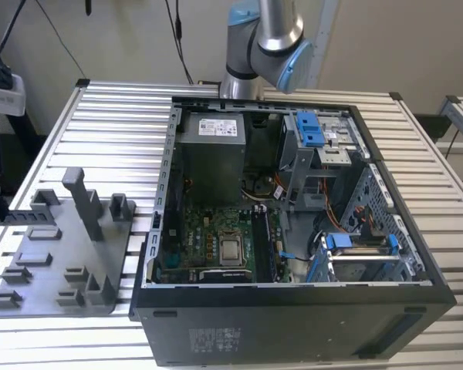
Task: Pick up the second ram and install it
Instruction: 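Pick up the second ram and move it above second insertion slot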
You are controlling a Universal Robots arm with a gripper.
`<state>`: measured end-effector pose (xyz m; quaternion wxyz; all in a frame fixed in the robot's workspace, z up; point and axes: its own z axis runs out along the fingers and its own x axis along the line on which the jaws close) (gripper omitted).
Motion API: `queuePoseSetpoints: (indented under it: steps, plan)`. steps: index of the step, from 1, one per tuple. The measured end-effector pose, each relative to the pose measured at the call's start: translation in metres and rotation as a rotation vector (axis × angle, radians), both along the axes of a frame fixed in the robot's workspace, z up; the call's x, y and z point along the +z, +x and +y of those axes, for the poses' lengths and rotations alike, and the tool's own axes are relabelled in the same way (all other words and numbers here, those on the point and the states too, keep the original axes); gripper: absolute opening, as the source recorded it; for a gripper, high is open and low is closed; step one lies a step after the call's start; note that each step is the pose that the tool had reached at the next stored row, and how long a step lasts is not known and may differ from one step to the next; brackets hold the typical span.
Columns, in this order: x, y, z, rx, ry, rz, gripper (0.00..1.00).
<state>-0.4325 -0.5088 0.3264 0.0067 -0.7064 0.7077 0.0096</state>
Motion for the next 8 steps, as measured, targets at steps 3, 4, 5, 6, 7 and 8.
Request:
queuePoseSetpoints:
  steps: [3, 4, 5, 6, 7, 8]
  plan:
    - [0.0053, 0.0, 0.0, 0.0, 0.0001, 0.0, 0.14]
    - [0.0072, 0.0, 0.0, 0.0, 0.0001, -0.0001, 0.14]
    - [0.0091, 0.0, 0.0, 0.0, 0.0, 0.0, 0.14]
    - [0.011, 0.0, 0.0, 0.0, 0.0001, 0.0, 0.14]
    - [0.0129, 0.0, 0.0, 0.0, 0.0, 0.0, 0.14]
    - [0.0148, -0.0001, 0.0, 0.0, 0.0001, -0.0001, 0.14]
